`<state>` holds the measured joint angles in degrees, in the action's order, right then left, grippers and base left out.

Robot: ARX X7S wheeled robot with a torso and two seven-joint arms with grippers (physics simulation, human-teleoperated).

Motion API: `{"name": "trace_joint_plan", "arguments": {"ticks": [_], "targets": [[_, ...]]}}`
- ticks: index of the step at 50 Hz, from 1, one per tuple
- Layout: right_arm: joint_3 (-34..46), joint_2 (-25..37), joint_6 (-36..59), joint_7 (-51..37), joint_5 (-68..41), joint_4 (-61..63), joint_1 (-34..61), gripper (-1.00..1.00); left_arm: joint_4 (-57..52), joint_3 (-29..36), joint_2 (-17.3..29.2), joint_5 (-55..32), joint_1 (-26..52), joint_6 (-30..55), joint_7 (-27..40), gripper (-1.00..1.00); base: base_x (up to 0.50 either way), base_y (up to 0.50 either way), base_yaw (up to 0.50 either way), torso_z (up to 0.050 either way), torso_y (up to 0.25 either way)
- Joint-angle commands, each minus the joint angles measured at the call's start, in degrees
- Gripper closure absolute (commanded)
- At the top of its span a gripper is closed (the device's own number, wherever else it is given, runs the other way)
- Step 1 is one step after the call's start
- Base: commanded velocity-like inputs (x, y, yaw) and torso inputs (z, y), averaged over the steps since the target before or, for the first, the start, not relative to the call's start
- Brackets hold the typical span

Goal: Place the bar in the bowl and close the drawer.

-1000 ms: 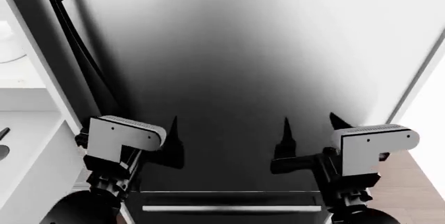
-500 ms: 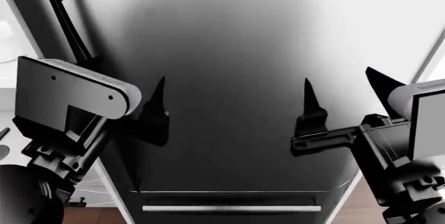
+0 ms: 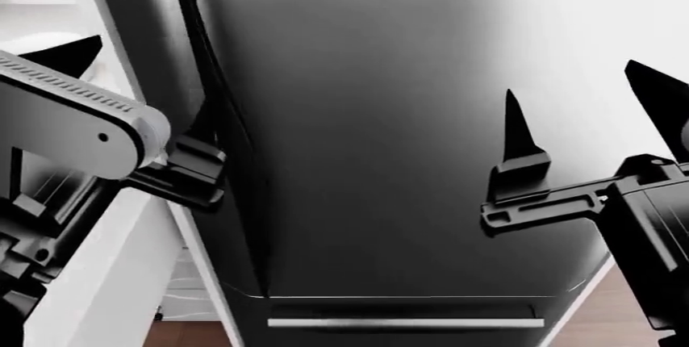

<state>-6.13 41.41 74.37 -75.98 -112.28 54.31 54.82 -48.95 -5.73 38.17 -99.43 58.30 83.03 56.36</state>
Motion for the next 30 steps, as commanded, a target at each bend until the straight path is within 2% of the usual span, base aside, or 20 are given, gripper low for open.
{"name": "trace_joint_plan", "arguments": {"ticks": [1, 30], "targets": [[0.5, 0.6, -1.3, -0.9, -1.3, -0.5, 2.8, -1.00, 0.4, -0.7, 0.1, 0.4, 1.8, -0.9, 0.3, -1.00, 0.00, 0.50, 0.00, 0.000, 0.000], [3.0, 1.2, -2.5, -1.1, -1.2, -0.5, 4.5, -1.00, -0.2, 1.0, 1.1, 2.8, 1.6, -2.5, -1.5, -1.00, 0.00, 0.50, 0.00, 0.000, 0.000]]}}
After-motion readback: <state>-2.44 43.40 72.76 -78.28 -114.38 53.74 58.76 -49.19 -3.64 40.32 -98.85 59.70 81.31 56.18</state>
